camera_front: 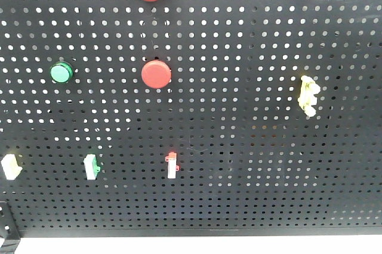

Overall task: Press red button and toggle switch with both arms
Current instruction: 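Raise the left gripper up toward the top red push button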

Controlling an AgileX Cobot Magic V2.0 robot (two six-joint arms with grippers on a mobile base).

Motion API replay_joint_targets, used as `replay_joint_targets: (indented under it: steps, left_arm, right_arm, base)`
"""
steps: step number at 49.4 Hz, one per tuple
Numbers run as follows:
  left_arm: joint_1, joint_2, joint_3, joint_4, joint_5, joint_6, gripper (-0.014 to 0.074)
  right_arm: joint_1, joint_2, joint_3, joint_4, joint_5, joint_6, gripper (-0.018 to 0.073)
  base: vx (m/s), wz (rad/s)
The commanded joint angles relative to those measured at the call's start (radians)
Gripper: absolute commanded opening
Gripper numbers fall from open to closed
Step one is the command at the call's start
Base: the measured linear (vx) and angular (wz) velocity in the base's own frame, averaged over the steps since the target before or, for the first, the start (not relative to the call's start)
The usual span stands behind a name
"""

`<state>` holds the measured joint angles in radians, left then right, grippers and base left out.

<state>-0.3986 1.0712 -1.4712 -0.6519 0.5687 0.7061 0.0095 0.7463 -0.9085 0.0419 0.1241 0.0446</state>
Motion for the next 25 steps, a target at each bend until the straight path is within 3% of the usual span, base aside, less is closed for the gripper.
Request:
replay_joint_targets:
  steps: [1, 10, 25]
  left_arm:
    - [-0.058, 0.087, -0.090, -0.131, -0.062, 0.071, 0.0001]
    - [-0.121, 0.233, -0.224, -0.127, -0.069, 0.071, 0.0001]
    - [-0.125, 0.344, -0.336, -0.108, -0.124, 0.071, 0.0001]
  right_arm:
    - [-0.002, -0.001, -0.035, 0.004, -0.085, -0.004, -0.0003]
    - [-0.002, -0.001, -0.035, 0.004, -0.085, -0.008, -0.0003]
    - [-0.002, -0.001, -0.035, 0.003, -0.083, -0.009, -0.0003]
  base:
    - [0.00, 0.00]
    - [0.00, 0.00]
    - [0.00, 0.00]
